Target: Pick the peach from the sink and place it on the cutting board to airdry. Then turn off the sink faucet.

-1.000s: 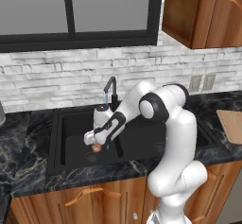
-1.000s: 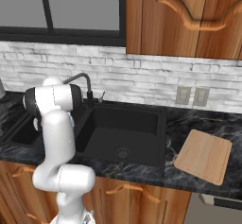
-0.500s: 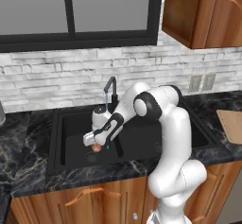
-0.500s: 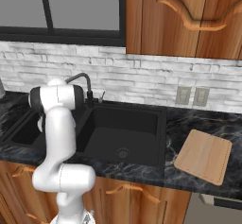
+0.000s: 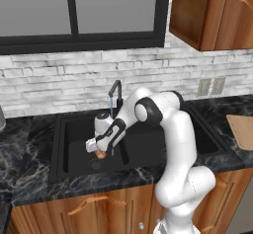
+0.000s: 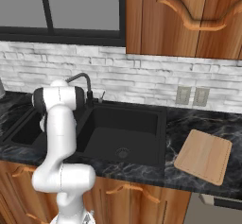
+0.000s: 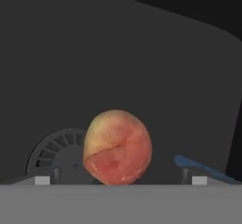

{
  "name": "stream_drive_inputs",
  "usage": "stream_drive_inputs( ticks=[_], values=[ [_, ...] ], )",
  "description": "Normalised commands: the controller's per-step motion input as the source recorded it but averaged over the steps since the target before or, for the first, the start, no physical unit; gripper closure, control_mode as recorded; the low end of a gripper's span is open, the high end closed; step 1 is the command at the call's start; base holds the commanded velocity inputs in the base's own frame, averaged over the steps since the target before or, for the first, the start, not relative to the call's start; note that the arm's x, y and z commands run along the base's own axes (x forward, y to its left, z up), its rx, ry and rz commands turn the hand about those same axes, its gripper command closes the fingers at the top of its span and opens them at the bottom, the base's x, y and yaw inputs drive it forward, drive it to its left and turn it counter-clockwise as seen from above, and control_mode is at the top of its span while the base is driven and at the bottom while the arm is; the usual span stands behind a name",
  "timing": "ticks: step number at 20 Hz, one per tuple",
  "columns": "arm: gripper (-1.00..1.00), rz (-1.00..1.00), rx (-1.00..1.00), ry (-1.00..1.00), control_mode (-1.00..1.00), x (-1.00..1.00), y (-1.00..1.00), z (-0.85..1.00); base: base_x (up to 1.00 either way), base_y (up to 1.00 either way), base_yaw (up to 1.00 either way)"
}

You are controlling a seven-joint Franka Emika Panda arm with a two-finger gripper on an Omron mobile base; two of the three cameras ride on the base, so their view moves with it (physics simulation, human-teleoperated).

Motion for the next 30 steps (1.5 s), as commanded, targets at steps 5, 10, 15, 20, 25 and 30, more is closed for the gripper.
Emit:
stream_drive_inputs(
  ticks=[5, 10, 15, 20, 25, 30],
  values=[
    [-1.0, -0.01, -0.01, 0.04, -1.0, 0.12, 0.0, -0.18, 0.0, 0.0, 0.0],
    [-1.0, -0.01, -0.01, 0.05, -1.0, 0.14, 0.04, -0.2, 0.0, 0.0, 0.0],
    [1.0, -0.01, -0.01, 0.04, -1.0, 0.16, 0.05, -0.19, 0.0, 0.0, 0.0],
    [1.0, -0.01, -0.01, 0.04, -1.0, 0.05, 0.0, -0.14, 0.0, 0.0, 0.0],
    [1.0, -0.03, 0.0, 0.04, -1.0, -0.15, 0.0, 0.07, 0.0, 0.0, 0.0],
    [1.0, 0.0, 0.0, -0.01, -1.0, -0.29, 0.0, 0.44, 0.0, 0.0, 0.0]
  ],
)
